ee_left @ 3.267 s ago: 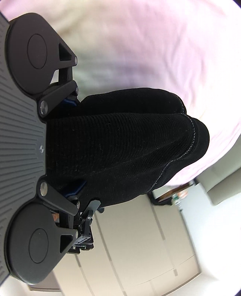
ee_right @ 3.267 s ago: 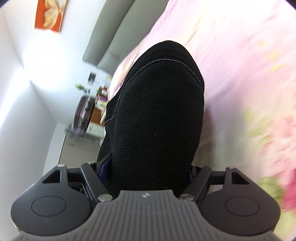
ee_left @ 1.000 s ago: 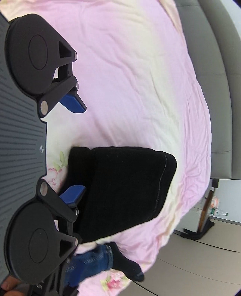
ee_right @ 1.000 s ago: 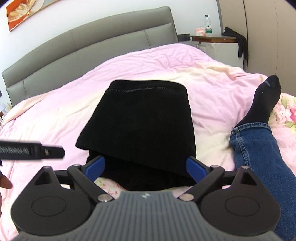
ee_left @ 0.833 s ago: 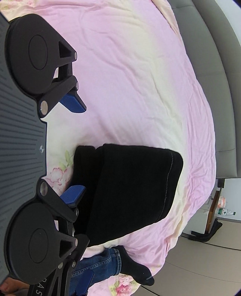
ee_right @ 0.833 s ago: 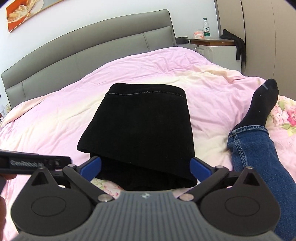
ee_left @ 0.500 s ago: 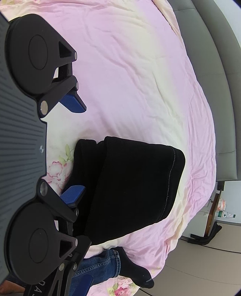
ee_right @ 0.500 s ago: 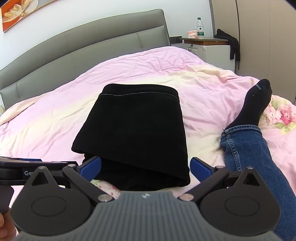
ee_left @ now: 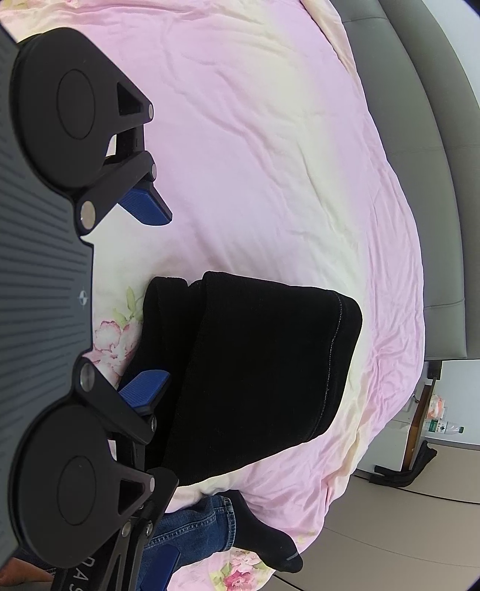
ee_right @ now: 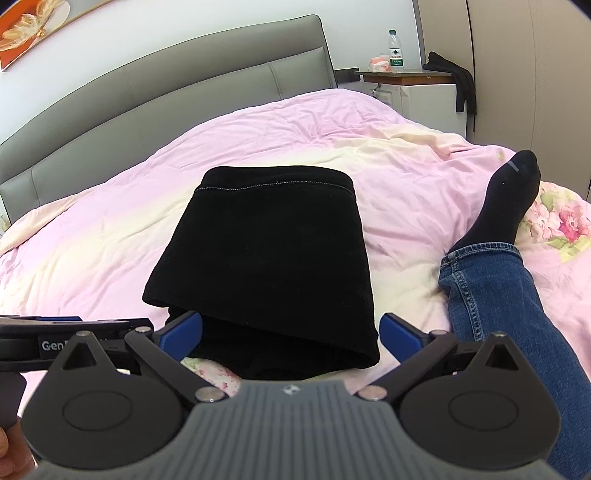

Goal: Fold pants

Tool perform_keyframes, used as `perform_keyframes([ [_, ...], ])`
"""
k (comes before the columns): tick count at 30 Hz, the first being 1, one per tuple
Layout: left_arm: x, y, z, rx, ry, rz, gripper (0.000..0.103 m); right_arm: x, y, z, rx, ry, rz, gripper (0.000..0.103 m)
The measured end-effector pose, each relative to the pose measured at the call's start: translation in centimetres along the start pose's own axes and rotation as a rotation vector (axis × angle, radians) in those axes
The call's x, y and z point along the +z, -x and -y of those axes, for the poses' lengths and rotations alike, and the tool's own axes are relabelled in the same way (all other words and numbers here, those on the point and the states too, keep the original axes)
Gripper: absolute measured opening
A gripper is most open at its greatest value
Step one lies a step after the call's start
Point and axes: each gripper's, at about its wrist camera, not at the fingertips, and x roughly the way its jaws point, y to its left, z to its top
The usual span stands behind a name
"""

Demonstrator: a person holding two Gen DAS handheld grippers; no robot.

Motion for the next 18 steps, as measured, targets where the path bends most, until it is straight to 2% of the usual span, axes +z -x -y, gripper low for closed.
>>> perform_keyframes([
  [18, -0.09, -0.19, -0.02, -0.001, 0.011, -0.002, 0.103, -0.18, -0.04, -0.10, -0.007, -0.003, -0.006, 0.098],
])
